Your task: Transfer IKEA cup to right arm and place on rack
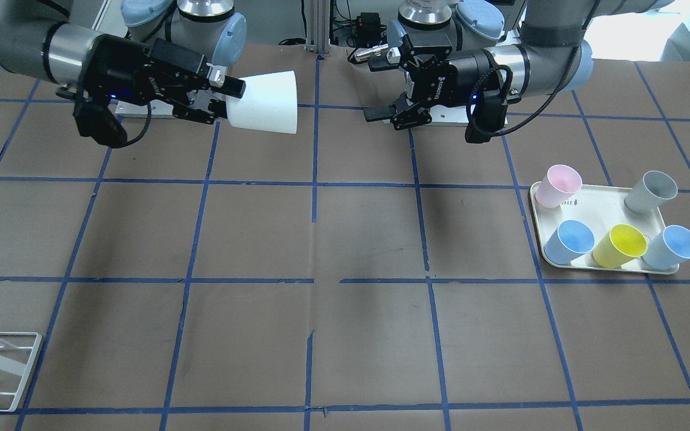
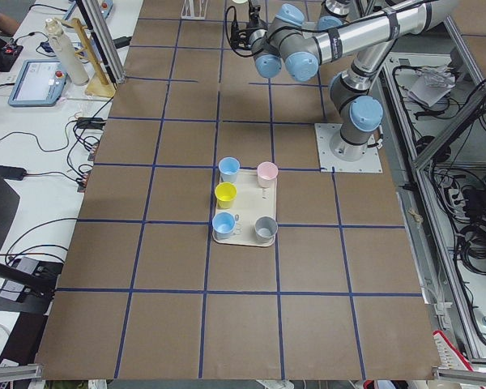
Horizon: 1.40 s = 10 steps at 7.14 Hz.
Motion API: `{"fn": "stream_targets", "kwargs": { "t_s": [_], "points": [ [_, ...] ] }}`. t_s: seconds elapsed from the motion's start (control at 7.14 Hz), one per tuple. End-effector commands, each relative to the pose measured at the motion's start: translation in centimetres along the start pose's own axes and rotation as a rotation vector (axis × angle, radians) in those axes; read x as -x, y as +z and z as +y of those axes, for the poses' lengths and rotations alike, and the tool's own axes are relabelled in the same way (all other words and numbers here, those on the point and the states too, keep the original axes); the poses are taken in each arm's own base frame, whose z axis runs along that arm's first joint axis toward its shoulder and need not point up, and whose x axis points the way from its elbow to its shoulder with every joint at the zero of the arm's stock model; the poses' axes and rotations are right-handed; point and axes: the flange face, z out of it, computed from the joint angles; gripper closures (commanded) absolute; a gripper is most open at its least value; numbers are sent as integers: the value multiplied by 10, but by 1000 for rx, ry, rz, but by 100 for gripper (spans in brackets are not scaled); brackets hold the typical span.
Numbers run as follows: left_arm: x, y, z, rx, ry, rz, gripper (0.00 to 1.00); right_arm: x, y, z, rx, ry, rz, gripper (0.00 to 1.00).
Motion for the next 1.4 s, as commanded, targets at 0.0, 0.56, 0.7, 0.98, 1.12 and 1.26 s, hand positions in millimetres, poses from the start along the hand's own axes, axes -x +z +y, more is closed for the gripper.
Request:
{"fn": "stream_targets", "kwargs": {
  "t_s": [0.0,0.56,0.7,0.98,1.12,1.26],
  "points": [
    [27,-24,-23,42,-57,-38,0,28,-50,-11,-43,-84,282,87],
    [91,-35,-74,161,-96,-177,0,65,-96,-28,-127,-456,821,87],
    [109,-38,-89,176,-94,-236,0,65,-103,-32,-99,-587,912,87],
    [131,-43,-115,193,-140,-442,0,58,-119,-52,-44,-745,1105,87],
    [130,-33,-122,151,-239,-485,0,47,-125,-73,-36,-748,1166,87],
    [123,-13,-124,141,-220,-619,0,39,-132,-92,-46,-751,1228,87]
  ]
}}
